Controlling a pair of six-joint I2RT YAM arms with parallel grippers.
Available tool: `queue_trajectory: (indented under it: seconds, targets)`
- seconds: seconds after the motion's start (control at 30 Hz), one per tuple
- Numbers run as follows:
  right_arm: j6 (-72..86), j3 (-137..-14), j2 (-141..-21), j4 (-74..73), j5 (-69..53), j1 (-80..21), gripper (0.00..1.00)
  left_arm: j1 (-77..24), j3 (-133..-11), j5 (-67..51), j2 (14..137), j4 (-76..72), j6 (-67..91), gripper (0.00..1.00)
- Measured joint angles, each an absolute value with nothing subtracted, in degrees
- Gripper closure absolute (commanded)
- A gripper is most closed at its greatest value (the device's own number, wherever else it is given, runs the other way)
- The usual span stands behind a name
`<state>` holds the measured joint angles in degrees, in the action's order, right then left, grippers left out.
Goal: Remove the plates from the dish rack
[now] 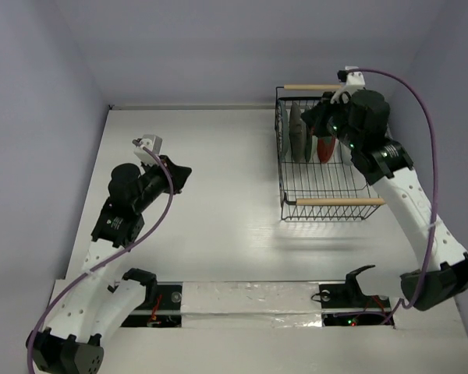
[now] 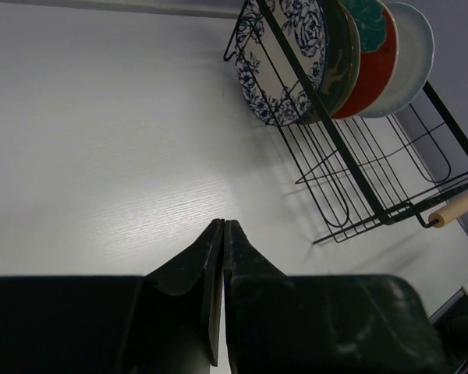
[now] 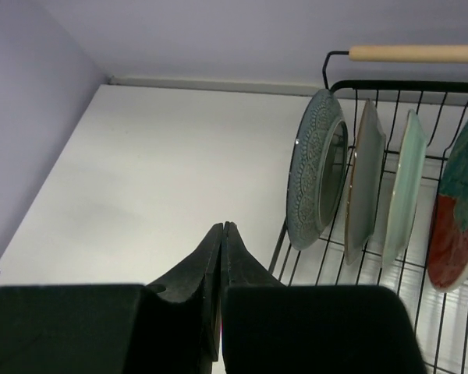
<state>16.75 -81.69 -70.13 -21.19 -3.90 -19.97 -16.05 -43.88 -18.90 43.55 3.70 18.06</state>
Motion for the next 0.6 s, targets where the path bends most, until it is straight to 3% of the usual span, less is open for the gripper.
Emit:
queue_trajectory:
  seconds: [0.03, 0.07, 0.13, 0.17, 0.2, 0.27, 0.6]
  targets:
    - [16.3, -83.7, -72.1, -22.3, -2.5, -20.6, 1.00, -16.1, -43.9, -18.3, 43.5, 3.7, 18.0, 1.00]
    - [15.8, -85.4, -74.0, -23.0, -1.0, -21.1, 0.90, -16.1, -43.9, -17.6, 43.4, 3.7, 18.0, 0.96]
    - [14.7, -88.5, -77.6, -24.8, 2.0, -21.1, 0.76, -16.0, -43.9, -17.0, 43.0, 3.7, 17.9, 0.82]
    - [14.4, -89.9, -79.3, -25.7, 3.4, -21.1, 0.61, -16.0, -43.8, -16.6, 42.8, 3.7, 17.6, 0.75]
    - [14.0, -91.5, -81.3, -26.7, 4.8, -21.1, 0.55, -16.0, -43.7, -16.1, 42.4, 3.6, 17.6, 0.64]
    - [12.8, -94.4, -85.1, -28.4, 7.0, -21.1, 0.45, -16.1, -43.6, -15.2, 41.8, 3.7, 17.4, 0.57]
    - [10.9, -104.4, -99.6, -34.5, 12.7, -23.9, 0.40, -16.1, -43.6, -12.8, 41.5, 4.1, 17.4, 0.50]
